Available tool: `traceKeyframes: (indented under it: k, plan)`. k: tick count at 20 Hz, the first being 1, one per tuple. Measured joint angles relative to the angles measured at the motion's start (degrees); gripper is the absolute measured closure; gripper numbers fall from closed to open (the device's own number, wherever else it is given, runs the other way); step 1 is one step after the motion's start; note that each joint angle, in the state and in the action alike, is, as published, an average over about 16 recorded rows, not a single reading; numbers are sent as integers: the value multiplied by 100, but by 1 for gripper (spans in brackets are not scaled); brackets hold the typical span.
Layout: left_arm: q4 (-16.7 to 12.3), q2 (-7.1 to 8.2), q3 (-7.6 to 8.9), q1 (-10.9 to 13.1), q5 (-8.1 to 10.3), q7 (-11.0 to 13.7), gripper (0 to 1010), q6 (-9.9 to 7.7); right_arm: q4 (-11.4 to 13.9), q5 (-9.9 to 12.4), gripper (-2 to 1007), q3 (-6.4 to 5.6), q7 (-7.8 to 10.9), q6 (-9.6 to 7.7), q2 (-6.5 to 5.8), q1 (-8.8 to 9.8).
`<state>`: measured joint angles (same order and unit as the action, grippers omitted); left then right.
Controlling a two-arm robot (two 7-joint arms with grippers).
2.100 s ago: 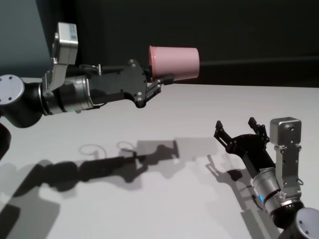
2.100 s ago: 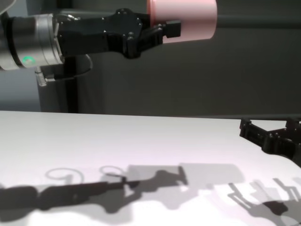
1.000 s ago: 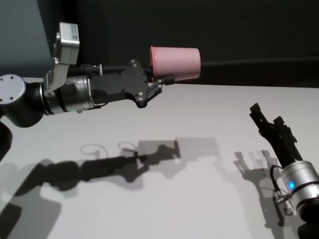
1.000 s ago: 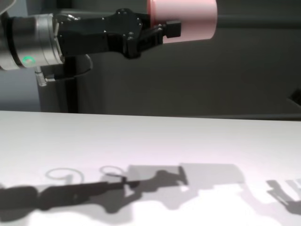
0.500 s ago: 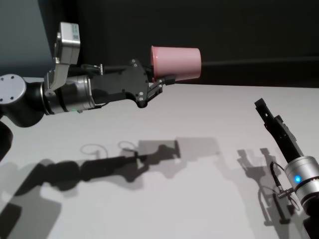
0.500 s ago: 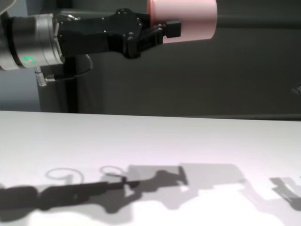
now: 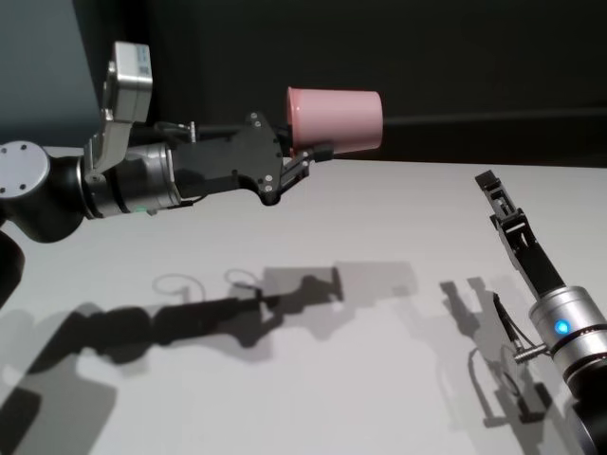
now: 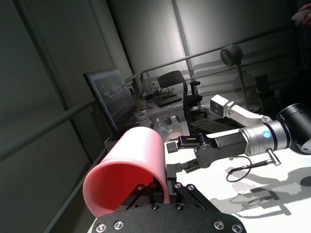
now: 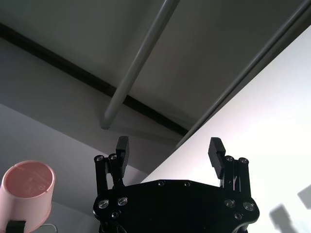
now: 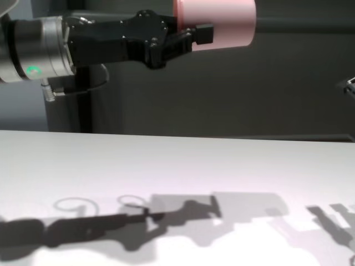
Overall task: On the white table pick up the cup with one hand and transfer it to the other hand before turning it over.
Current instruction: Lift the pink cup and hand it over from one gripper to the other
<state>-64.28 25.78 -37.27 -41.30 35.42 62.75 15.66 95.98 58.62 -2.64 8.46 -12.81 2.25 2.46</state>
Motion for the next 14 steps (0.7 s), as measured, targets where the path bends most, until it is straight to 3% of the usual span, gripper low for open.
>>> traceKeyframes:
  k: [14]
  plan:
    - [0, 0, 0, 0, 0, 0, 967, 0, -80, 1618, 5, -146, 394, -803, 185, -163]
